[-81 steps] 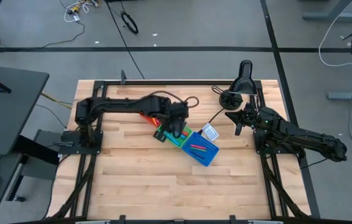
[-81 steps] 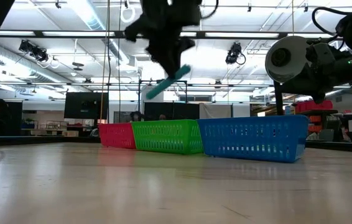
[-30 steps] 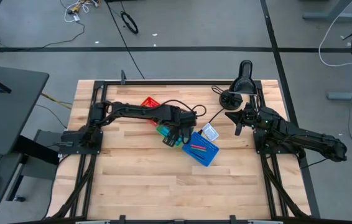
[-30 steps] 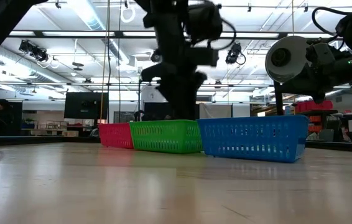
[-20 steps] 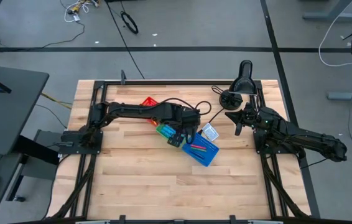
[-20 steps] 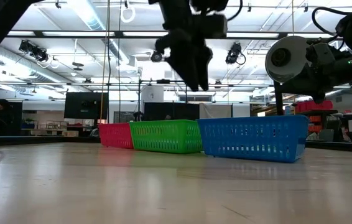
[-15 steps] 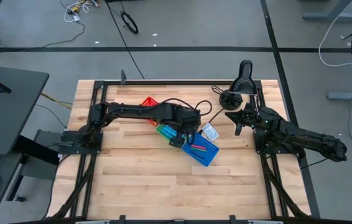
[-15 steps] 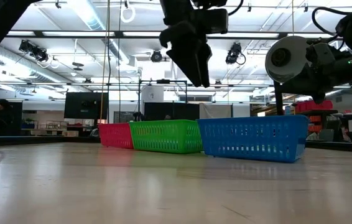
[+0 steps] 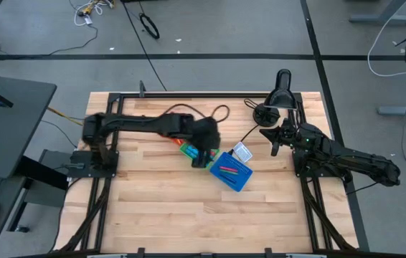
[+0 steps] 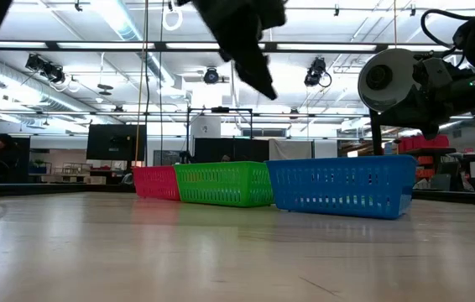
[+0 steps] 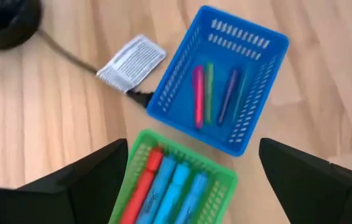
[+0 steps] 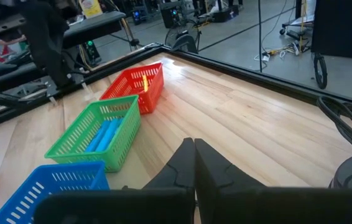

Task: Pick & Place Markers
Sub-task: Return to Home Position

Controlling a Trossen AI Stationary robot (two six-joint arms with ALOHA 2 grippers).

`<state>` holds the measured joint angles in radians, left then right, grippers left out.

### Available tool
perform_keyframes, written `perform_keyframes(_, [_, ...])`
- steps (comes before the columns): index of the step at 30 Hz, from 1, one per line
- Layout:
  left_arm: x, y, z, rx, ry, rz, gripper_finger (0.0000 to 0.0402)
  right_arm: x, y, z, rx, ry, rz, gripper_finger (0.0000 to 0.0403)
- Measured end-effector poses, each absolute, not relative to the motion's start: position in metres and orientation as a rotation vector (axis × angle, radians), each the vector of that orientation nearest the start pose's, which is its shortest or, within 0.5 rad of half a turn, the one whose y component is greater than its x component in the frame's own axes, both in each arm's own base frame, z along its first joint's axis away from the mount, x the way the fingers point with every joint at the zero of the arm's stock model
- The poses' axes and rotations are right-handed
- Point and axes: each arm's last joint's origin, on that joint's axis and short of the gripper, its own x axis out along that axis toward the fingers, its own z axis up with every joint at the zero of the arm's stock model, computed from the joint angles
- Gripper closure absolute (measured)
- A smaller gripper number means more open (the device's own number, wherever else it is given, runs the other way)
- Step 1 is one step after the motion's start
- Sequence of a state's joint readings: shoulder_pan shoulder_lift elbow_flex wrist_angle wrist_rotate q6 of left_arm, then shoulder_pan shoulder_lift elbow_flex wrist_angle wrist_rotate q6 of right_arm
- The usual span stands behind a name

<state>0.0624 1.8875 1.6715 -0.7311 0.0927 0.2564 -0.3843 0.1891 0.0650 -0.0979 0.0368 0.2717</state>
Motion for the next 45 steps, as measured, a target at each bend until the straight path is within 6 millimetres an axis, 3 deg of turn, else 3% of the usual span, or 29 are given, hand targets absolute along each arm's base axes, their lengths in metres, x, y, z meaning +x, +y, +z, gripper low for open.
perform_keyframes(5, [0.369,0.034,0.289,0.155,0.783,0.026,0.0035,0.097,-0.041,0.161,0.305,0.162,-0.447,0.0403])
perform_keyframes(14, [0.293,0.045,0.290,0.222,0.213,0.266,0.0035,0.097,-0.041,0.161,0.305,0.162,-0.447,0.0403])
perform_keyframes(24, [0.208,0.050,0.282,0.191,0.049,0.368,0.0035,0.097,-0.041,0.161,0.305,0.162,-0.447,0.0403])
perform_keyframes(32, [0.162,0.039,0.281,0.197,-0.083,0.337,0.0035,0.097,-0.041,0.161,0.305,0.162,-0.446,0.0403])
perform_keyframes(45, [0.117,0.030,0.237,0.198,-0.138,0.381,0.0035,0.097,-0.041,0.161,0.305,0.162,-0.447,0.0403])
